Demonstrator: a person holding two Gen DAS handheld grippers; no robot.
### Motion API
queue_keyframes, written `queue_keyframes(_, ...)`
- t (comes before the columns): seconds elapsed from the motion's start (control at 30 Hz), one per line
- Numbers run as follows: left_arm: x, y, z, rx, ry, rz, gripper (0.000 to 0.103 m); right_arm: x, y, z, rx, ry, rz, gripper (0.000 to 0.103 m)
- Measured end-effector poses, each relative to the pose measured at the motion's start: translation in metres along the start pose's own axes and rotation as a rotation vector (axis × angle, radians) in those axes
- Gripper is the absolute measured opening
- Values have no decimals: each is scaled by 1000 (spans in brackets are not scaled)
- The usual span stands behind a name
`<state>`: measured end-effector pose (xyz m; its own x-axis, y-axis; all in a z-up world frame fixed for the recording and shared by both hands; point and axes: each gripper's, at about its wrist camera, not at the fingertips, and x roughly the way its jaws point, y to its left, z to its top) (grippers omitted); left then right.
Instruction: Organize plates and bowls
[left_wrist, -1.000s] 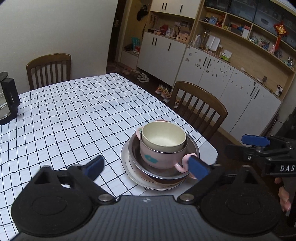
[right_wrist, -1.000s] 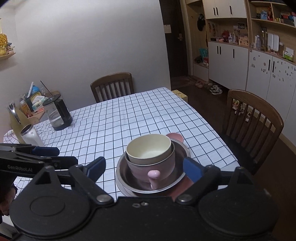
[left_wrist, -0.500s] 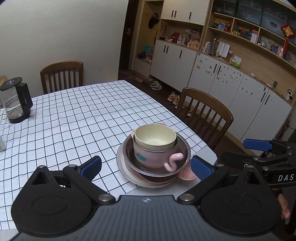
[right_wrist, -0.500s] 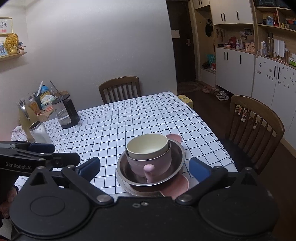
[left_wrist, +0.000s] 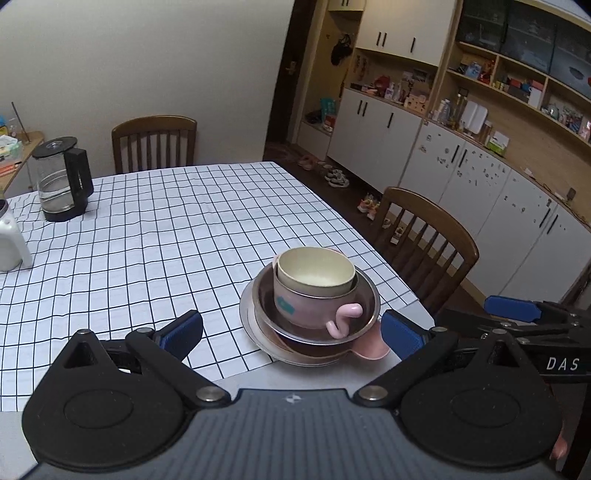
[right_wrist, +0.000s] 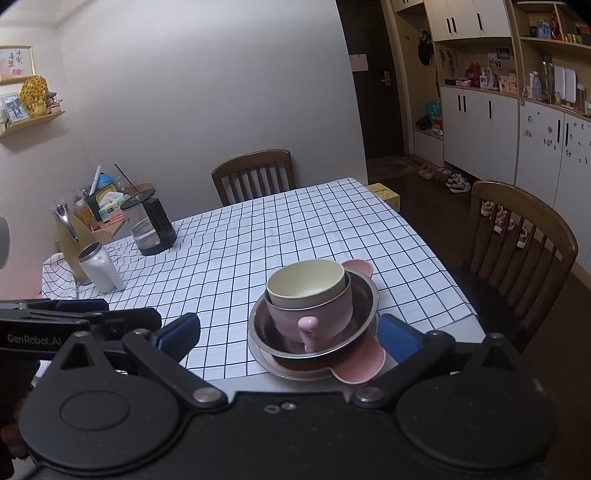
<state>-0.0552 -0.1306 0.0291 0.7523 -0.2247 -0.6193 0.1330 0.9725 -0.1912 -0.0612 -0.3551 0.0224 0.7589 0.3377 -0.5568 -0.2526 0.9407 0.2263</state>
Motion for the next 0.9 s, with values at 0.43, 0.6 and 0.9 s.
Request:
queue_keyframes(0.43, -4, 3, -2, -5, 16, 69, 103, 0, 6, 1, -3, 3, -3, 103)
queue_keyframes(0.6, -10, 6, -4, -20, 1, 75, 103, 2, 7, 0, 10, 15, -6, 103)
queue_keyframes(0.9, -18, 5, -8, -30, -19, 77, 103, -1, 10, -2, 16, 14, -8, 103)
